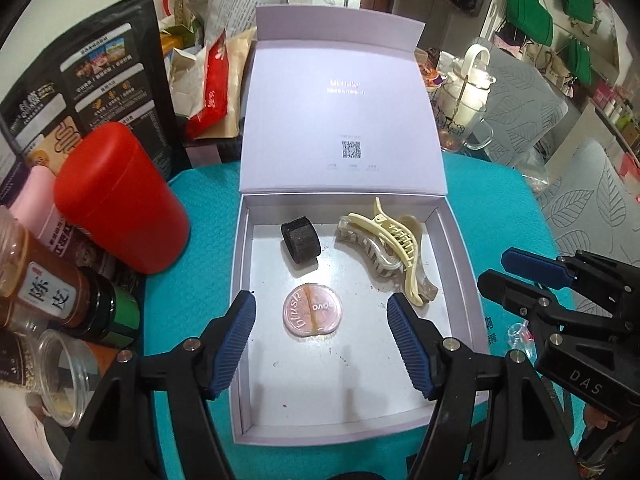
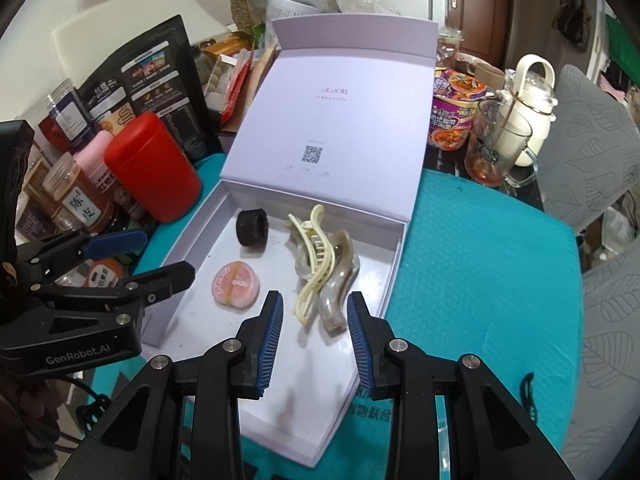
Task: Organize rigid objects
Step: 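Withdraw both open grippers from the box back over the item pile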
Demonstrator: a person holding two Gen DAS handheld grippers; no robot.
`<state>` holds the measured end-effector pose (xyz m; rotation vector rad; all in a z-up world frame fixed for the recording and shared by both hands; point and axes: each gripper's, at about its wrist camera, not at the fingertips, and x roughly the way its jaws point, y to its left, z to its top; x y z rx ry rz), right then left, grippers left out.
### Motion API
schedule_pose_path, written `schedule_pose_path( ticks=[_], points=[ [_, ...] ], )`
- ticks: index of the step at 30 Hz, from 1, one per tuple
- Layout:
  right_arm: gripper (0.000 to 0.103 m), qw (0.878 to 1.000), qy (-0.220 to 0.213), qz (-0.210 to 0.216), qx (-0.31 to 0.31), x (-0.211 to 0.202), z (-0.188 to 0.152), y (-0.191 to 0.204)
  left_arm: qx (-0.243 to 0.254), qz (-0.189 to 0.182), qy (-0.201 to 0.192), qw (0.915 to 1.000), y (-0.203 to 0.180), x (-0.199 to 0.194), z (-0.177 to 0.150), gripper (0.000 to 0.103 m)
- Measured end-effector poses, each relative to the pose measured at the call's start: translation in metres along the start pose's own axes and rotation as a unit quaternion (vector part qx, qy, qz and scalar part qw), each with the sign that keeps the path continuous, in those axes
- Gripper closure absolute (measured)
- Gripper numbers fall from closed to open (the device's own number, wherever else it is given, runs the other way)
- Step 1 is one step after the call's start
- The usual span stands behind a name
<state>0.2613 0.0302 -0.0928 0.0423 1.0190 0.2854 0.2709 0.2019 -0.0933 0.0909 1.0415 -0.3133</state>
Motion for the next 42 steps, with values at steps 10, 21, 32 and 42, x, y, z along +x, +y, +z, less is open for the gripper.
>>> schedule_pose_path(
  ticks=[10, 21, 32, 42],
  points=[
    [0.070, 0.999, -0.036, 0.002, -0.011, -0.050, -0.016, 0.009, -0.018, 0.010, -0.045, 0.9988, -0.010, -0.060, -0.016, 0.035],
    [0.069, 0.997, -0.074, 0.004, -0.030, -0.104, -0.038, 0.017, -0.026, 0.022, -0.082, 0.9961, -0.029, -0.112, -0.038, 0.035],
    [0.067, 0.995, -0.085, 0.018, -0.040, -0.139, -0.075, 0.015, -0.023, 0.030, -0.100, 0.9942, -0.059, -0.146, -0.064, 0.035],
    [0.066, 0.995, -0.083, 0.027, -0.044, -0.169, -0.109, -0.010, -0.032, 0.034, -0.093, 0.9945, -0.105, -0.157, -0.089, 0.035]
  ],
)
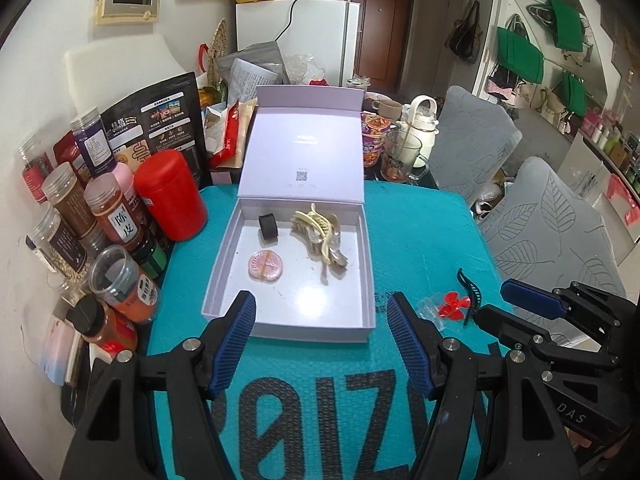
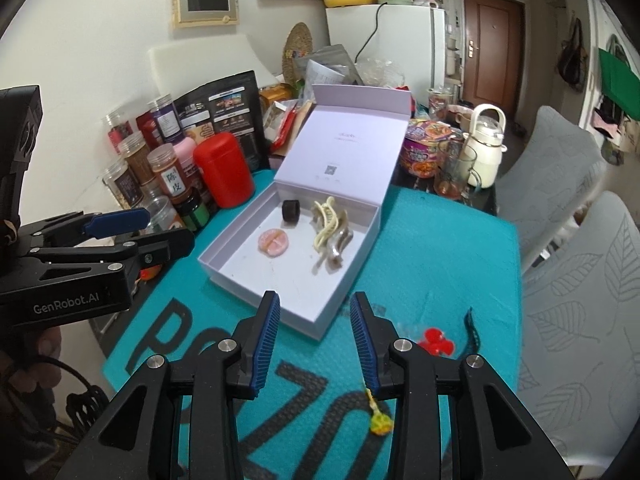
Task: Organize rigid objects
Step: 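Withdraw both open grippers from the box back over the item pile, then move the right gripper down over the black claw clip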
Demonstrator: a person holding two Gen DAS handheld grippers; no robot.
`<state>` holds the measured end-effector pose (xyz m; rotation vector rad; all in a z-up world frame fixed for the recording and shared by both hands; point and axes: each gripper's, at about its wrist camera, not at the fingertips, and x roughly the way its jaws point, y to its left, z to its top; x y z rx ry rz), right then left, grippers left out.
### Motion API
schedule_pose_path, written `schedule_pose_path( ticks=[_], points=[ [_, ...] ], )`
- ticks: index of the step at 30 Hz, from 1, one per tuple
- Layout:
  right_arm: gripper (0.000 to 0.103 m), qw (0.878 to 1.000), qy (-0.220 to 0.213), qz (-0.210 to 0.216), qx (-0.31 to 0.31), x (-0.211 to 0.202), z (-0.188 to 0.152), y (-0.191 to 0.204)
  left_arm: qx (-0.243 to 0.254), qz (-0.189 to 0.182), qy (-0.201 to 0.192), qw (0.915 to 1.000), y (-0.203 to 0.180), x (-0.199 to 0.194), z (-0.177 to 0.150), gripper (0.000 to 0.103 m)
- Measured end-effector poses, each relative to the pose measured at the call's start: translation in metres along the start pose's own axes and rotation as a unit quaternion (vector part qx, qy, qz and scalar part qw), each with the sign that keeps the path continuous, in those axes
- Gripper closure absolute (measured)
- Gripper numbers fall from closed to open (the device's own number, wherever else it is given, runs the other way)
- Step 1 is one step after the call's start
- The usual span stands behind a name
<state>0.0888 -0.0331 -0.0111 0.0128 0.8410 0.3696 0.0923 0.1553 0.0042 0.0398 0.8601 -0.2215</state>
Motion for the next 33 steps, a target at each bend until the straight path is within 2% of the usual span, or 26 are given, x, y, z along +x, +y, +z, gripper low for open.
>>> schedule_pose_path(
  ticks=[15, 21, 28, 33],
  points=[
    [0.063, 1.000, 0.004, -0.010, 0.006, -0.053, -0.050, -0.061, 0.005, -0.021, 0.012, 0.9997, -0.091, -0.006, -0.034, 0.035],
    [0.063, 1.000, 0.008, -0.018, 0.010, -0.070, -0.071, -0.087, 0.003, -0.043, 0.017, 0.9989, -0.127, -0.006, -0.048, 0.035],
    [0.058, 0.999, 0.023, -0.024, 0.026, -0.078, -0.093, -0.110, 0.003, -0.039, 0.028, 0.9988, -0.147, 0.006, -0.059, 0.035],
    [0.057, 0.998, 0.041, -0.028, 0.046, -0.066, -0.102, -0.125, 0.021, -0.046, 0.054, 0.9972, -0.154, 0.027, -0.061, 0.035]
  ],
)
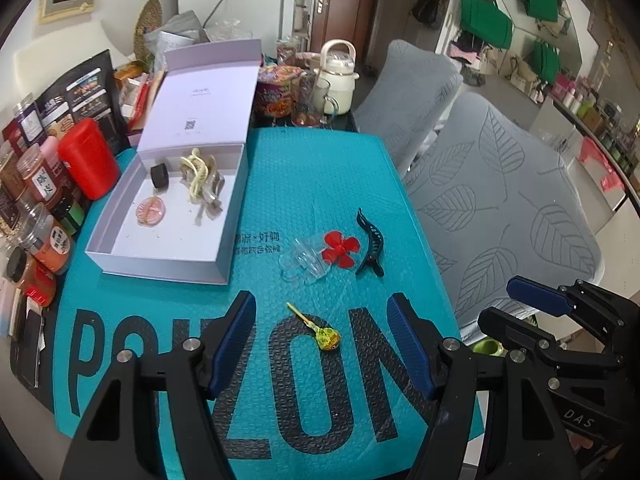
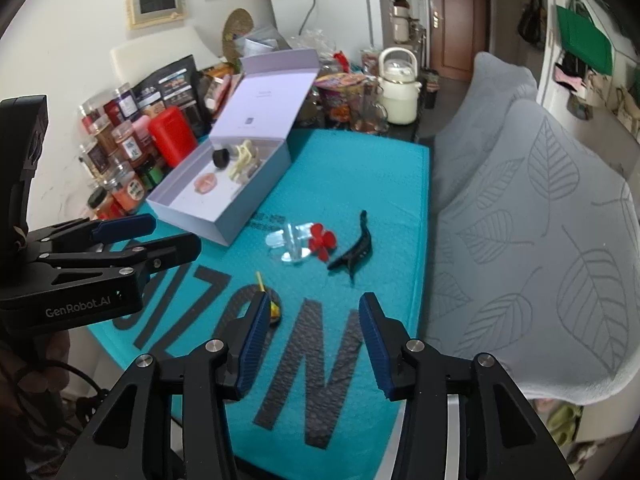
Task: Organize rigid objects
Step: 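Move the right gripper down over the black claw clip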
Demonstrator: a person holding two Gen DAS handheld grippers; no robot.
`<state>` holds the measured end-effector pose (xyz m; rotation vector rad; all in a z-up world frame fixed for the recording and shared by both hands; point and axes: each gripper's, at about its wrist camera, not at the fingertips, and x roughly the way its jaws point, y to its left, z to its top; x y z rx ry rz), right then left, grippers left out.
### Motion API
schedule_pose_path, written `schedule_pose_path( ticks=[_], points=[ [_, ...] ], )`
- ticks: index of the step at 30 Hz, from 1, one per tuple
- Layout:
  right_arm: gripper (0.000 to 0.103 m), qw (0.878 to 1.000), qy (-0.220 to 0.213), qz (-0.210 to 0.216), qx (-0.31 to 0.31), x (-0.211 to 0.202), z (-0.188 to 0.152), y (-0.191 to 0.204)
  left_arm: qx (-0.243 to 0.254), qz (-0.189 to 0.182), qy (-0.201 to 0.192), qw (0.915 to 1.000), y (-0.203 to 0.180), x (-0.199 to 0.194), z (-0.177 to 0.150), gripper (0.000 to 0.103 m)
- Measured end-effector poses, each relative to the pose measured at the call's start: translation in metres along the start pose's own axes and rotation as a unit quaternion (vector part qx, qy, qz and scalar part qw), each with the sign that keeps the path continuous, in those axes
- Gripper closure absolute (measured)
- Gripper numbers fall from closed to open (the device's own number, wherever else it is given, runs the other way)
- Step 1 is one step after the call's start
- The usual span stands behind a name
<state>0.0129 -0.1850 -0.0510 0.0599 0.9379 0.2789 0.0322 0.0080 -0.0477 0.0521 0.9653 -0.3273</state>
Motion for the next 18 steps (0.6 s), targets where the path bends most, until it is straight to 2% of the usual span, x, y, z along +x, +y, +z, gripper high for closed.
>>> schedule_pose_path(
  ticks=[6, 18],
  points=[
    [0.050, 1.000, 0.021, -0.006, 0.023, 0.022, -0.001, -0.009, 0.026, -0.019, 0.018, 0.9993, 0.001, 0.029, 0.008, 0.035],
    [0.050, 0.995, 0.067, -0.028, 0.068, 0.081, 0.012, -0.030, 0.100, -0.043, 0.061, 0.9922, 0.011, 0.098, 0.024, 0.035]
  ],
)
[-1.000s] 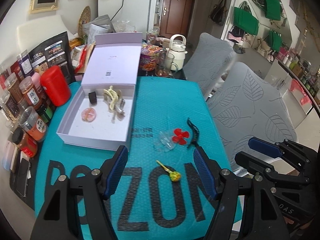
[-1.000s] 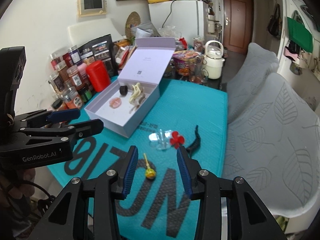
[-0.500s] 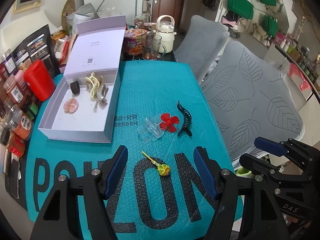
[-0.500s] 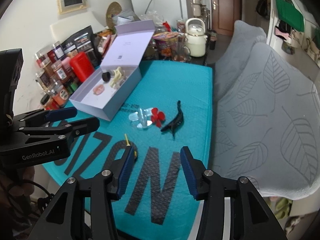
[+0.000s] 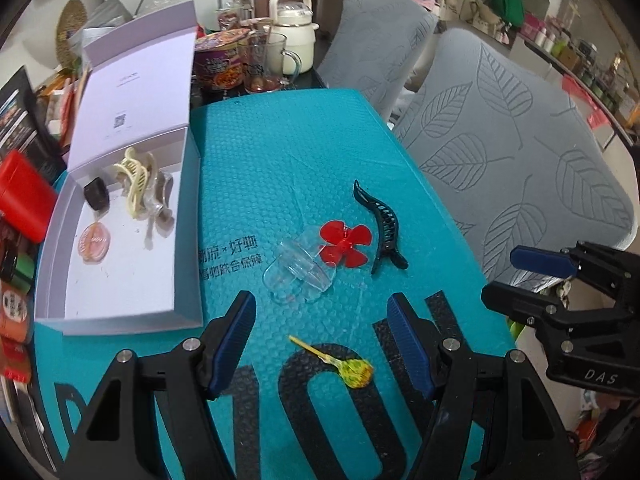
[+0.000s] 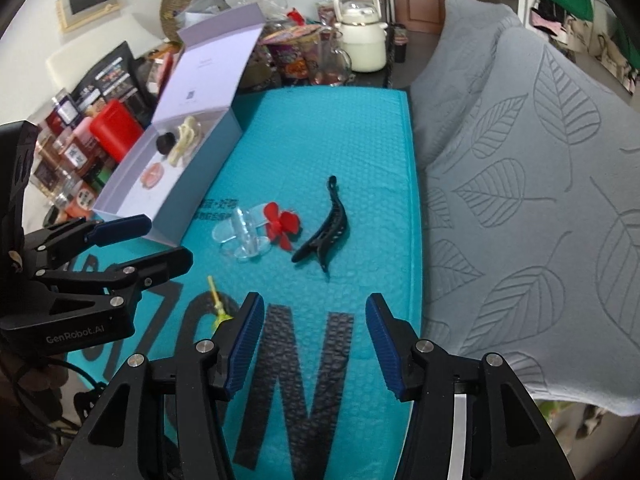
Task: Organize rigid objects
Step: 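Move the right gripper down over the black claw clip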
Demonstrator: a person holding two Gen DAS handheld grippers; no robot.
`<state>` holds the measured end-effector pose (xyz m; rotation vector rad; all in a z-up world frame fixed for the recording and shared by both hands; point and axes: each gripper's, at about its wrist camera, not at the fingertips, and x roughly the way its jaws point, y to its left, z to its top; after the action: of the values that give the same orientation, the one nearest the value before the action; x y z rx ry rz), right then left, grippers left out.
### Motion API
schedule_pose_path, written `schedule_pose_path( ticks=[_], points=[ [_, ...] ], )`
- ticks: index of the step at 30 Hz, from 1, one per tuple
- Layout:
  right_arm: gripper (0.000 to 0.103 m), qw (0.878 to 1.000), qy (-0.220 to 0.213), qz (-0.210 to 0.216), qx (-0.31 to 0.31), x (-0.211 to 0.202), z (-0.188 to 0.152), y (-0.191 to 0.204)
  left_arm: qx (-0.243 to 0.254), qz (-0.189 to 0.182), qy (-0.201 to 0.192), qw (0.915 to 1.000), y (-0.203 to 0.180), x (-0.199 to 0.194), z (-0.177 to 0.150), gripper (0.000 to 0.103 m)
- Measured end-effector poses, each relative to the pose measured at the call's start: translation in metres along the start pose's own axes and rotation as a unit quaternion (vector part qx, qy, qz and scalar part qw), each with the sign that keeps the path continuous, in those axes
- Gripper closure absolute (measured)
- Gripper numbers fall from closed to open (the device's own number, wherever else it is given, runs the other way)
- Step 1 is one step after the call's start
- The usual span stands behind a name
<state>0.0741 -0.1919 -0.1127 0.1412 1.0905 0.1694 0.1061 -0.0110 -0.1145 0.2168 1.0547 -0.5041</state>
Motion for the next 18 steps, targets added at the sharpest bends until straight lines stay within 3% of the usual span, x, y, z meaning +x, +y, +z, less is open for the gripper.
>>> schedule_pose_path(
  ticks=[18],
  points=[
    [0.050, 0.998, 0.053, -0.011, 0.037, 0.068, 0.013, -0.027, 0.110, -0.026, 0.032, 0.9931, -0.002, 0.083, 0.018, 0.035]
  ],
)
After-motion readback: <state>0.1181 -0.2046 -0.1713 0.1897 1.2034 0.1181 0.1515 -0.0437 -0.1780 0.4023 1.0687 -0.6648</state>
